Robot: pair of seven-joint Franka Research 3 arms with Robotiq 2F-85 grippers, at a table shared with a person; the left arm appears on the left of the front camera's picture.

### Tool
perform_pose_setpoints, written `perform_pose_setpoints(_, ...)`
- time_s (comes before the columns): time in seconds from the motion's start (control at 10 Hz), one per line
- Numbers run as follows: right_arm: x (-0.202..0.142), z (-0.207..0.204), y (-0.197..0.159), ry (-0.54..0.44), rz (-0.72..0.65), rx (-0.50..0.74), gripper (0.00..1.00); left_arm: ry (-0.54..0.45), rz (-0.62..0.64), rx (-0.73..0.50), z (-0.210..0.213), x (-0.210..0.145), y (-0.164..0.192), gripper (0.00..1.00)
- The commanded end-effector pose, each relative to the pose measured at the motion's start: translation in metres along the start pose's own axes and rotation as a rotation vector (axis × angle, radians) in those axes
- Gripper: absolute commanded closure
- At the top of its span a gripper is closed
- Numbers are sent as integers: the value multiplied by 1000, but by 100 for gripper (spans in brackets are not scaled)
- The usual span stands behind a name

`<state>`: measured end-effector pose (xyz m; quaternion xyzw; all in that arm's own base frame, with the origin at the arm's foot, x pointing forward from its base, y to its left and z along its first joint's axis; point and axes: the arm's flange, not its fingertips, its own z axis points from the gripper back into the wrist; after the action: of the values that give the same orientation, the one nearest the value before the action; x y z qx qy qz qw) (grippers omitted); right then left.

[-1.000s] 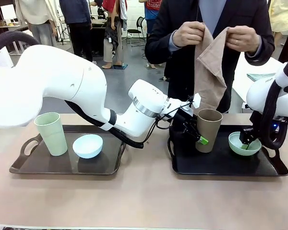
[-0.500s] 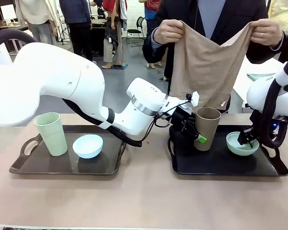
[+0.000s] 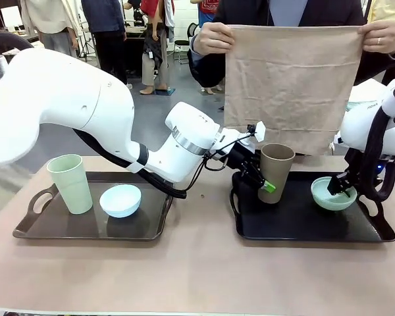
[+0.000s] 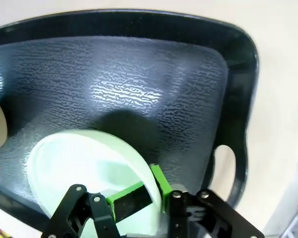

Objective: Set up a tray with a mat and arrange the tableware.
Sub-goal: Pick up the Picnic Bowl and Reusable plastic cup from the Handle tray in front of the human's position and hold them in the air.

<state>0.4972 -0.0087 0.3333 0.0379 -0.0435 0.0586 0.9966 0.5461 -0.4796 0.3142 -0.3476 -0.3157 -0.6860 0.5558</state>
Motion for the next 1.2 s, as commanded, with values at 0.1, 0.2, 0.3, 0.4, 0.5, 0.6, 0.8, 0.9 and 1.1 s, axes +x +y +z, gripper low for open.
perform_pose_setpoints(0.1,-4,8,3,-27,-28,-38,80,6,20,12,8,4,-12,100)
perform_pose_setpoints(0.2,-3,8,2,-25,-32,-38,80,8,21,13,9,5,-12,75)
perform_pose_setpoints(0.3,-3,8,1,-4,-30,-41,80,8,21,14,11,5,-11,100)
perform_pose_setpoints(0.4,-3,8,0,13,-8,-30,100,10,22,14,11,5,-10,100)
perform_pose_setpoints(0.5,-3,10,0,16,-8,-19,100,11,25,12,11,6,-9,100)
perform_pose_setpoints(0.6,-3,13,-1,12,-9,-4,100,5,32,11,14,9,-10,75)
perform_pose_setpoints(0.8,-6,26,-1,-9,-20,46,100,11,81,-4,29,23,-19,100)
perform_pose_setpoints(0.9,-13,45,3,-7,-6,80,100,28,89,-22,44,37,-30,100)
perform_pose_setpoints(1.1,-47,129,11,-107,51,137,100,29,104,-44,95,86,-67,100)
